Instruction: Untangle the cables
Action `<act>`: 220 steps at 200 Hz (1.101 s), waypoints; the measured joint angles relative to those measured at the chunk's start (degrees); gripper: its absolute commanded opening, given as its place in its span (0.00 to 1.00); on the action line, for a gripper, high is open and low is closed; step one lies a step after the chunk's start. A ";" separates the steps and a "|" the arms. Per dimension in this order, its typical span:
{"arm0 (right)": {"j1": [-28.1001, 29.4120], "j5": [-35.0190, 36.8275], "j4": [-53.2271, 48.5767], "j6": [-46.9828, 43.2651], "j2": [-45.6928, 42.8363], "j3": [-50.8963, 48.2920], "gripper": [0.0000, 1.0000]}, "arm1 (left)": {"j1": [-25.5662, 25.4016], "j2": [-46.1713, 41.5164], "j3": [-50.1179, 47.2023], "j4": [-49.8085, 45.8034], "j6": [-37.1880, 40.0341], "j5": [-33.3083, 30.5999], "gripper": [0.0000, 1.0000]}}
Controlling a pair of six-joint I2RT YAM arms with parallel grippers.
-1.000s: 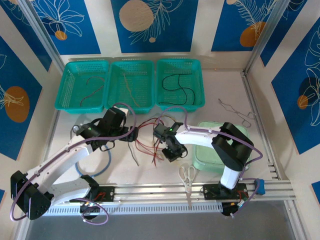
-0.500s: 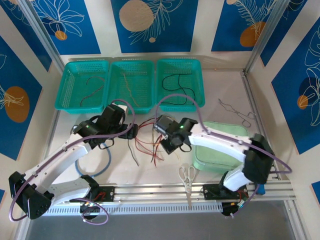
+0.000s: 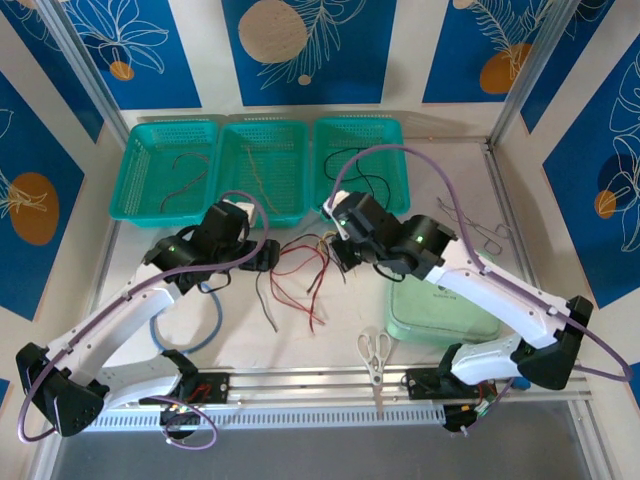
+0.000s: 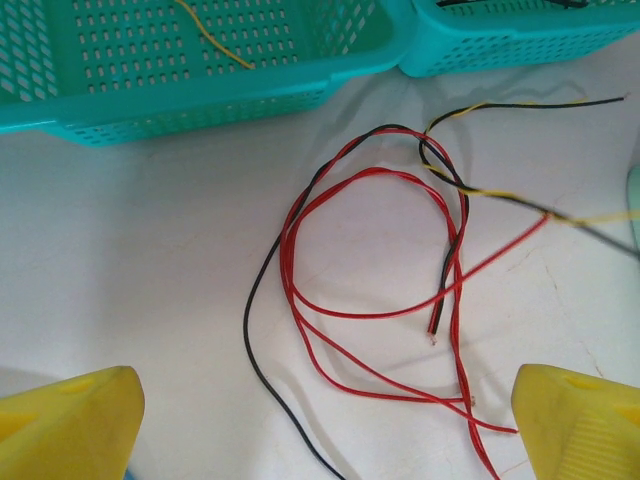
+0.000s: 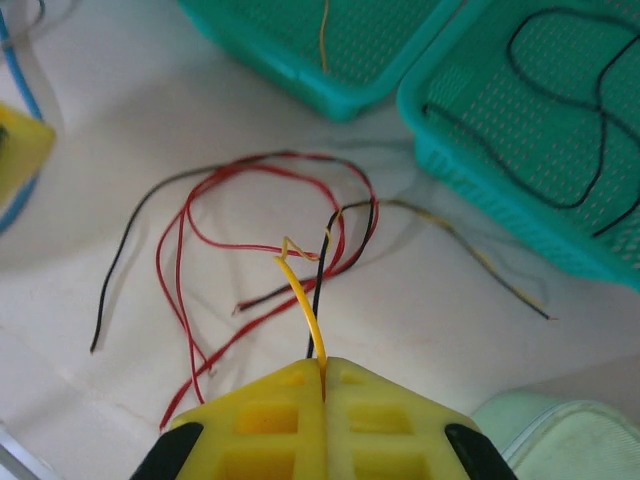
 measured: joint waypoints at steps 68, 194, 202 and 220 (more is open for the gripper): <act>-3.41 -0.57 1.25 -2.34 -1.57 8.07 0.00 | 0.00 0.00 0.24 2.36 -0.11 4.87 0.97; -9.27 -12.26 4.04 -8.39 0.42 15.63 0.00 | 0.17 6.62 15.26 16.57 19.56 25.33 0.96; -9.27 -12.55 6.27 -9.60 -0.63 13.60 0.00 | 0.44 8.41 17.31 16.65 18.69 25.83 0.96; -9.79 -13.66 8.61 -11.47 -2.43 10.32 0.00 | 1.03 12.70 23.63 17.16 17.35 27.98 0.93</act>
